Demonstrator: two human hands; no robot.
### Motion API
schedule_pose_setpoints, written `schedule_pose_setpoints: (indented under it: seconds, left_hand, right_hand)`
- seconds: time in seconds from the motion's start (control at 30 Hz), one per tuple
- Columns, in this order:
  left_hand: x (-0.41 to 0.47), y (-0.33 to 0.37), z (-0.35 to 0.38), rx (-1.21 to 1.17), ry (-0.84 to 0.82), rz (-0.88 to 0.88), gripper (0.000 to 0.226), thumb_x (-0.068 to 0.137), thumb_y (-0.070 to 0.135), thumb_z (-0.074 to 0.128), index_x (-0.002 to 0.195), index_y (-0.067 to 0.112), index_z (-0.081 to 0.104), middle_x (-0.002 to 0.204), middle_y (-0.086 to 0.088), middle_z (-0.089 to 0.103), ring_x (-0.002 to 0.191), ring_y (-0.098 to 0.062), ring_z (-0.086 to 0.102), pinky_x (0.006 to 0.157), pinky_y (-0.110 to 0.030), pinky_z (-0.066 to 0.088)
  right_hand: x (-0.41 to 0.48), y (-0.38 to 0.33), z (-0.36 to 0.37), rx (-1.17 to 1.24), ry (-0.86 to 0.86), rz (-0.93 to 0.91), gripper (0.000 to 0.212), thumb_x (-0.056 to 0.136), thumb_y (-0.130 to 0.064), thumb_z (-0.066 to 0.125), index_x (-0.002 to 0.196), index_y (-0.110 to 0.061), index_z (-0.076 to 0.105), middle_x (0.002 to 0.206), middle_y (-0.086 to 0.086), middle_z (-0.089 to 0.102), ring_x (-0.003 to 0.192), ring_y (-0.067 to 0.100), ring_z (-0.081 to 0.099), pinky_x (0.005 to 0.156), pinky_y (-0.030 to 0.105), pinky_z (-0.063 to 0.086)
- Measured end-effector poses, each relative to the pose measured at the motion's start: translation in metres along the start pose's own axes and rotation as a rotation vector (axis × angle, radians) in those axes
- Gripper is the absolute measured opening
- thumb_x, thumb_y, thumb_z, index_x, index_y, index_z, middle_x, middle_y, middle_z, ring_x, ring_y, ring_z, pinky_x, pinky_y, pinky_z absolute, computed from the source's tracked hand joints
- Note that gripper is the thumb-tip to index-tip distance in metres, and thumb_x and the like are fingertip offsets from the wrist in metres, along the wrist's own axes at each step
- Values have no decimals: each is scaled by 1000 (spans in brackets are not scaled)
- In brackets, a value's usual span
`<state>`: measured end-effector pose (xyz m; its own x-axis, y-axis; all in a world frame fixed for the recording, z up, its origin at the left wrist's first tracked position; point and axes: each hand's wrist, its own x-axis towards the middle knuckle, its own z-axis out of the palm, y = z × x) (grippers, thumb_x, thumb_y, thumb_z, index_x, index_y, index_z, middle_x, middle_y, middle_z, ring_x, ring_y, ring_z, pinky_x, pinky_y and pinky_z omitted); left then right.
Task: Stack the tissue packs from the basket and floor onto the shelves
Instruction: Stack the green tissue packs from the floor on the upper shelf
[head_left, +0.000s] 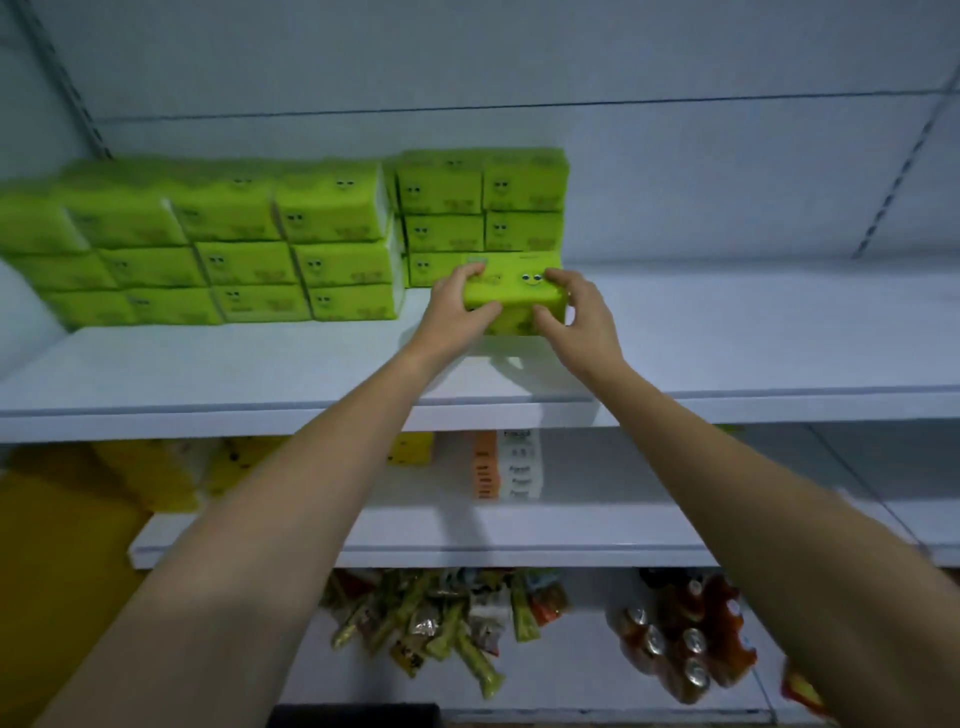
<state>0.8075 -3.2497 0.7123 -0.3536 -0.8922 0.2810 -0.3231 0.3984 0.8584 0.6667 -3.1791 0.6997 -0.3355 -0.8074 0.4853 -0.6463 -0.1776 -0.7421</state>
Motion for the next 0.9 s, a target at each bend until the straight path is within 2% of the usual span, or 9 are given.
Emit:
schedule_pose_setpoints:
  seconds: [0.13, 0.27, 0.37, 0.4, 0.5, 0.63, 0.77, 0.83, 0.9]
  left_hand:
    - [25, -39, -25, 63, 23, -47, 43, 86, 8, 58, 128, 9, 46, 132, -14, 43, 120, -27, 46, 94, -27, 40]
    - [35, -58, -37, 290, 99, 50, 35, 86, 13, 60, 119, 6, 50, 129, -13, 41, 118, -22, 42, 82, -13, 28]
    - [41, -66, -43, 565, 201, 229, 27, 81, 14, 63, 106, 6, 57, 123, -15, 45, 117, -28, 43, 92, -29, 38]
    - [43, -68, -43, 639, 232, 282, 24, 77, 12, 65, 100, 6, 60, 116, -15, 50, 111, -31, 46, 87, -35, 42]
    - [51, -73, -43, 757, 297, 394, 16, 70, 2, 67, 84, 9, 63, 95, -14, 57, 90, -32, 54, 67, -36, 47]
    - [56, -77, -47, 769, 202, 308, 19, 87, 3, 51, 100, 6, 65, 107, -14, 57, 103, -32, 50, 77, -39, 41]
    - [48, -81, -45, 771, 226, 317, 20, 85, 10, 52, 97, 3, 66, 101, -15, 58, 98, -33, 53, 75, -40, 44]
    - [45, -78, -41, 762, 233, 338, 20, 84, 13, 53, 96, 4, 66, 100, -14, 58, 97, -32, 53, 74, -38, 44]
    - [42, -67, -32, 734, 185, 348, 23, 86, 17, 53, 103, 6, 65, 105, -12, 57, 103, -31, 51, 80, -38, 43]
  right_hand:
    - [27, 3, 54, -43, -66, 69, 46, 85, -14, 60, 129, -10, 49, 126, 15, 52, 114, 28, 50, 89, 26, 36]
    - [47, 5, 84, -102, -83, 116, 47, 85, -15, 58, 130, -12, 47, 128, 14, 48, 112, 26, 49, 85, 25, 35]
    - [55, 4, 96, -117, -41, 116, 44, 83, -12, 57, 126, -11, 49, 127, 13, 41, 106, 25, 50, 82, 24, 35]
    - [57, 4, 99, -128, -15, 119, 43, 82, -12, 57, 125, -11, 50, 126, 13, 40, 106, 25, 50, 81, 22, 35]
    - [62, 4, 109, -154, 13, 110, 41, 83, -11, 57, 123, -10, 52, 124, 14, 39, 104, 28, 51, 77, 20, 32]
    - [69, 3, 116, -145, -28, 118, 42, 85, -8, 53, 126, -10, 49, 123, 15, 44, 99, 30, 55, 77, 26, 36]
    - [65, 7, 106, -67, -72, 126, 46, 86, -11, 57, 130, -9, 46, 114, 16, 56, 103, 27, 55, 76, 22, 36]
    - [60, 10, 95, -84, -102, 107, 49, 87, -14, 59, 133, -8, 43, 118, 15, 54, 108, 25, 53, 77, 20, 34]
    - [52, 15, 79, -165, -118, 73, 53, 88, -15, 57, 137, -8, 39, 128, 15, 48, 116, 26, 48, 87, 25, 36]
